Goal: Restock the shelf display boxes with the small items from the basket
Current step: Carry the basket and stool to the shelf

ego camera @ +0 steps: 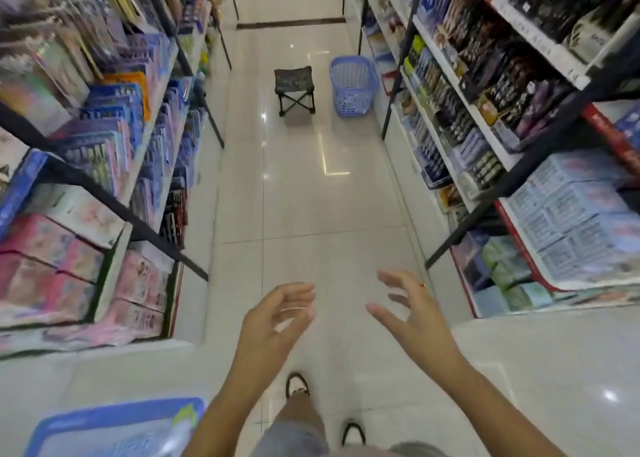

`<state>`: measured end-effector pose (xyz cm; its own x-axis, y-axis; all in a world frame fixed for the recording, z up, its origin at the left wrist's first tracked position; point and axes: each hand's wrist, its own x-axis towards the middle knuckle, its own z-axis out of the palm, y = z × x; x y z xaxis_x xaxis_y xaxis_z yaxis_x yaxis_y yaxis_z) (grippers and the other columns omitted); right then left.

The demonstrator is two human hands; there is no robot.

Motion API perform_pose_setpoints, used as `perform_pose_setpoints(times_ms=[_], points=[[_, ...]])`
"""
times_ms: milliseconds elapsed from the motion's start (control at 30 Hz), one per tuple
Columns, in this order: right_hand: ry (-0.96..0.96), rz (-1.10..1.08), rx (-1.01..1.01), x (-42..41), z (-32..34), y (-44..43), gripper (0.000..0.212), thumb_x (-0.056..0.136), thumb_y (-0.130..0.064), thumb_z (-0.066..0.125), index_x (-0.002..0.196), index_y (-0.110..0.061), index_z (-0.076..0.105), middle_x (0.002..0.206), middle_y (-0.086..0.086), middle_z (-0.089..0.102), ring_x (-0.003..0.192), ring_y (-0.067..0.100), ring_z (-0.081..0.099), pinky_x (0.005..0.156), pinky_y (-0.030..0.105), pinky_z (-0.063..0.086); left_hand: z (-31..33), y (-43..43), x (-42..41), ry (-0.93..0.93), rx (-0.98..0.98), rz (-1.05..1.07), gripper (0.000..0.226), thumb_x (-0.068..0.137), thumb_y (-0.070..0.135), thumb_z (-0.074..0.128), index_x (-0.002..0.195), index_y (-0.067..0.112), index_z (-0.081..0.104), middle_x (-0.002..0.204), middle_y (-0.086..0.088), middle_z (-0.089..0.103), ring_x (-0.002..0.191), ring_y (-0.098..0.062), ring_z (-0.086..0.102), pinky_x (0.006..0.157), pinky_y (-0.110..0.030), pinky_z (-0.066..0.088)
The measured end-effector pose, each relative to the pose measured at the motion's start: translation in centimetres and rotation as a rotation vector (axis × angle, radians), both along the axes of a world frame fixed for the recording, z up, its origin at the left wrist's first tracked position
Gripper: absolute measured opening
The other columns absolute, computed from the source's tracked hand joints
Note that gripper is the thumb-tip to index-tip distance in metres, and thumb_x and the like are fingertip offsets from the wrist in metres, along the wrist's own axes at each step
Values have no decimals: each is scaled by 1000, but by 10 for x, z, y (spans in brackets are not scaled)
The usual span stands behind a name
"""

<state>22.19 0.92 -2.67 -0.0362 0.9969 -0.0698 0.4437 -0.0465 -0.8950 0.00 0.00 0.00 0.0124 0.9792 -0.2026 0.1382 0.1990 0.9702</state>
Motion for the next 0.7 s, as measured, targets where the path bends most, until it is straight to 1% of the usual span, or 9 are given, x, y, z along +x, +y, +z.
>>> perform_pose_setpoints(times_ms=[33, 133, 200, 300, 367, 533, 700], points=[[8, 34, 22, -5, 0, 14, 49, 80, -44, 66, 125, -36, 49, 123, -27, 49, 116, -6, 49, 94, 9, 42, -2, 10, -6, 9, 14, 19, 23, 83, 8, 69, 104, 17, 68, 98, 2, 72, 91, -6, 67, 81, -14, 50], [-50, 100, -40, -20, 4, 56, 44, 83, -42, 66, 121, -47, 45, 123, -31, 46, 115, -10, 48, 94, 7, 41, -12, 48, -25, 25, -15, 51, 23, 83, 8, 69, 103, 20, 69, 97, 3, 73, 91, -7, 68, 78, -12, 50], [-41, 82, -90, -27, 0, 82, 38, 84, -41, 66, 114, -51, 46, 121, -31, 46, 112, -9, 49, 93, 11, 41, -21, 79, -36, 15, -38, 53, 24, 83, 9, 70, 102, 22, 69, 97, 5, 73, 90, -7, 68, 76, -12, 50], [-3, -8, -142, -24, -9, 117, 33, 84, -33, 67, 110, -44, 50, 118, -25, 51, 112, -3, 51, 96, 19, 43, -27, 131, -48, 13, -56, -1, 23, 83, 15, 70, 103, 25, 69, 100, 8, 72, 91, -4, 67, 76, -11, 50], [5, -68, -151, -20, -11, 137, 33, 84, -29, 68, 110, -41, 52, 118, -21, 53, 112, -1, 52, 96, 20, 44, -27, 170, -53, 11, -43, -58, 23, 83, 17, 70, 105, 25, 68, 101, 9, 71, 93, -4, 67, 77, -12, 50], [-15, -138, -156, -6, -17, 191, 36, 83, -26, 68, 108, -45, 50, 116, -27, 52, 111, -2, 52, 86, 11, 42, -23, 261, -53, 36, -53, -131, 25, 84, 19, 70, 106, 30, 67, 101, 9, 70, 93, -5, 66, 78, -15, 50], [-8, -163, -150, 2, -26, 284, 35, 84, -31, 67, 107, -49, 49, 115, -29, 52, 108, -10, 51, 85, 9, 41, -32, 338, -48, 101, -52, -100, 26, 84, 23, 70, 107, 35, 65, 101, 12, 70, 94, -5, 66, 79, -17, 52]])
